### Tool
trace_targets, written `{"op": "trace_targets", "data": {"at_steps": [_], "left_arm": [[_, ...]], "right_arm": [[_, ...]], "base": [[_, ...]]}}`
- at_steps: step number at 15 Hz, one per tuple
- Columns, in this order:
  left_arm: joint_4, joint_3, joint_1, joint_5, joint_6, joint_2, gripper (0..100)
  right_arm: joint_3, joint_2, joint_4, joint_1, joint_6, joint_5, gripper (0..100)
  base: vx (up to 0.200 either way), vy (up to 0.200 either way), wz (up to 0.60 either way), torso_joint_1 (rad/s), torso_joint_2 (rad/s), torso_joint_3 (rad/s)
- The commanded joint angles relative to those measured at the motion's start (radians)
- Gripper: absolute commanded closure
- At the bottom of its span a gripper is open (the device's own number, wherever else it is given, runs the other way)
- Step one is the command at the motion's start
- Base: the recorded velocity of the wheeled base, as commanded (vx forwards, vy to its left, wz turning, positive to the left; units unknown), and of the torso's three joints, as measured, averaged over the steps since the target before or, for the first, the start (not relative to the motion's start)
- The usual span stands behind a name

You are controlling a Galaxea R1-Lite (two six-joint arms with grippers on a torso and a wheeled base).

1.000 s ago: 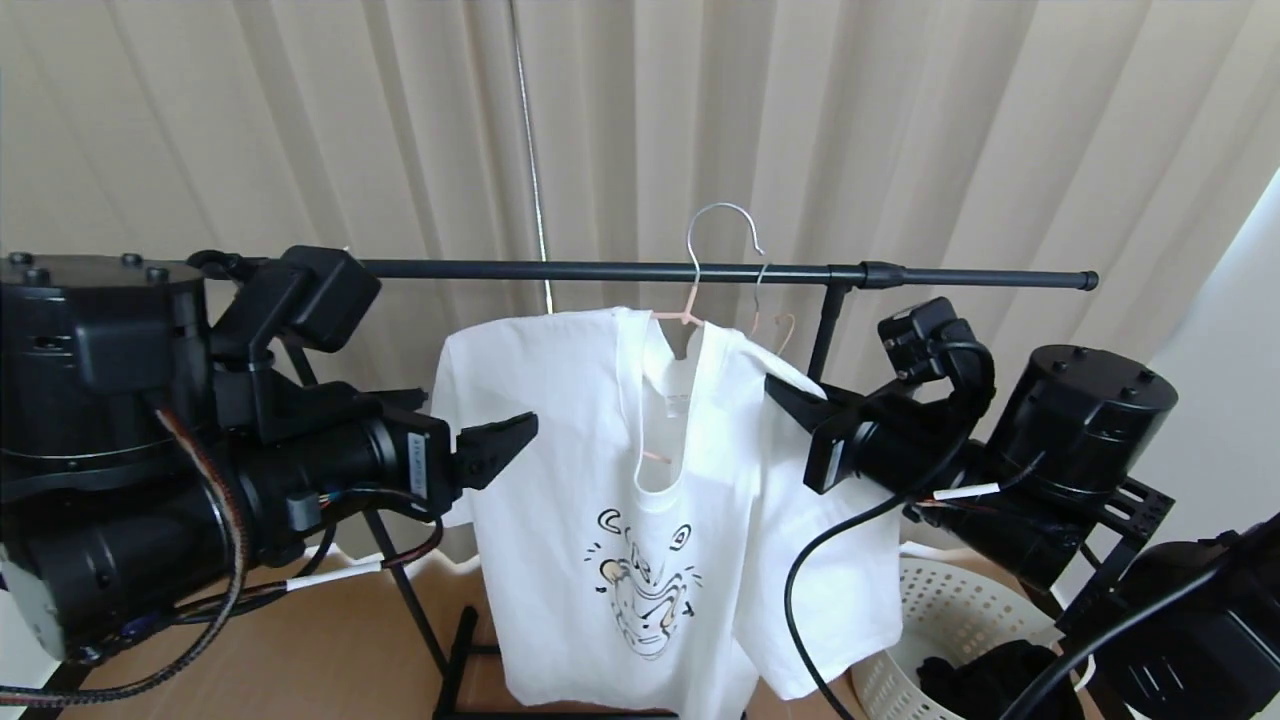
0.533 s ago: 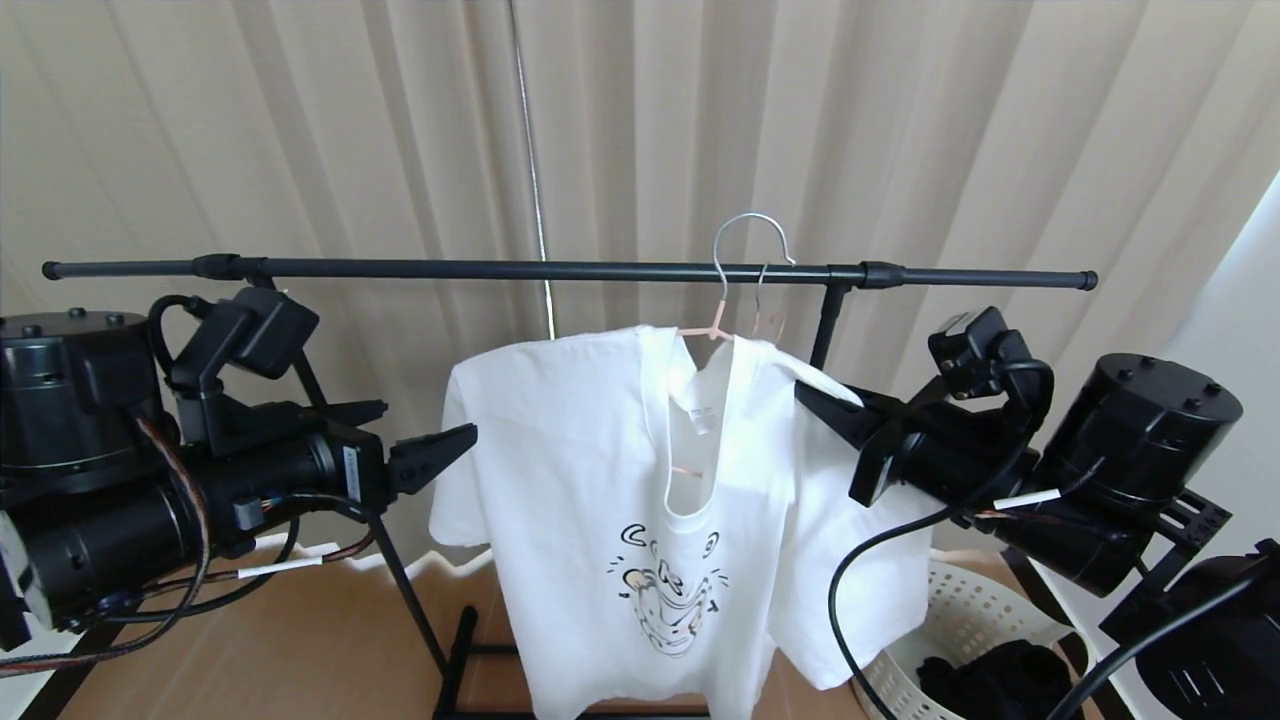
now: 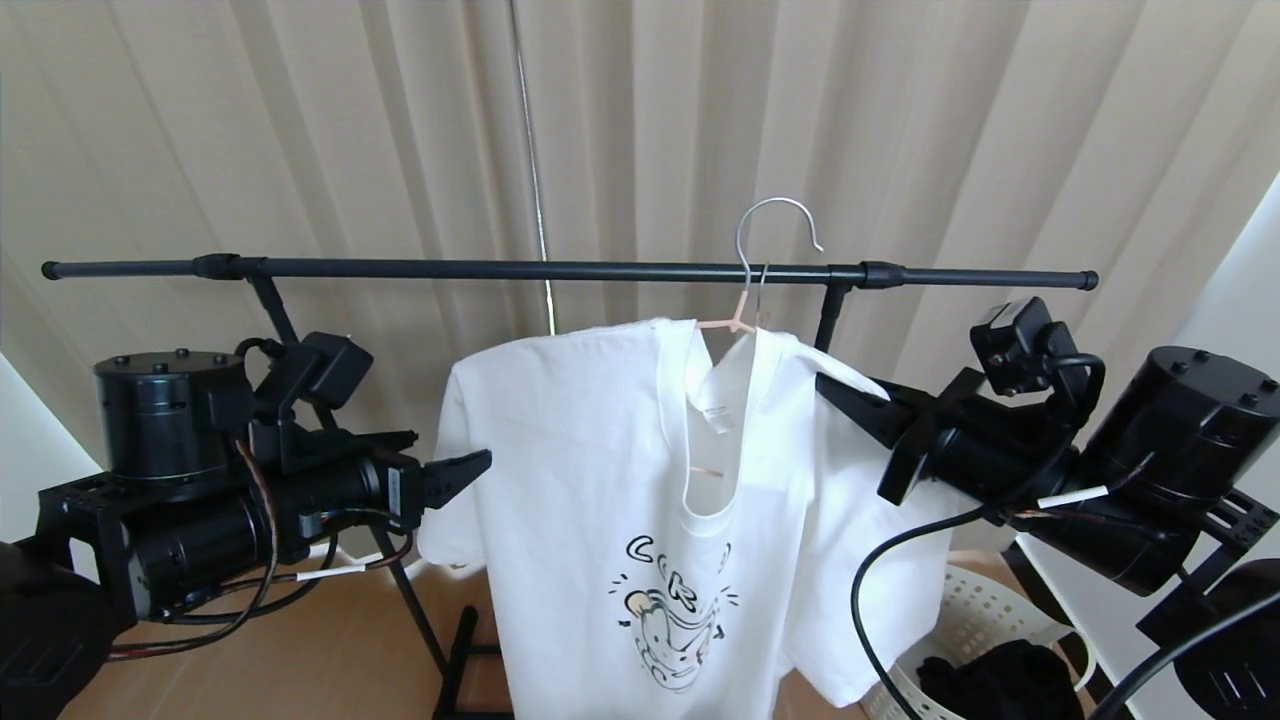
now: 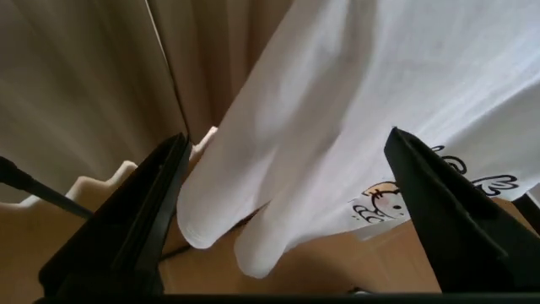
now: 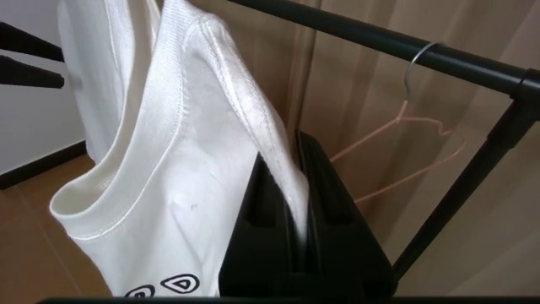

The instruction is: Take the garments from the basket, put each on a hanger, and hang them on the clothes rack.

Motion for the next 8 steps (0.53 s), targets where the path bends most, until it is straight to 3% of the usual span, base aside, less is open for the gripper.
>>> {"op": "trace_targets", "data": {"at_steps": [1, 4, 8], "left_arm": [[0.000, -0.011, 0.000, 0.002, 0.000, 0.039, 100], [0.000, -0.014, 0.000, 0.002, -0.005, 0.037, 100], [0.000, 0.005, 0.063, 0.003, -0.011, 0.010, 100]], "right_arm": [[0.006, -0.012, 0.000, 0.000, -0.001, 0.013, 100], [0.006, -0.010, 0.000, 0.000, -0.001, 0.013, 100], [-0.003, 0.001, 0.002, -0.006, -0.002, 0.015, 100]], "base": [[0.000, 0.000, 0.00, 0.000, 0.00, 0.000], [0.000, 0.000, 0.00, 0.000, 0.00, 0.000], [0.000, 0.000, 0.00, 0.000, 0.00, 0.000]]}}
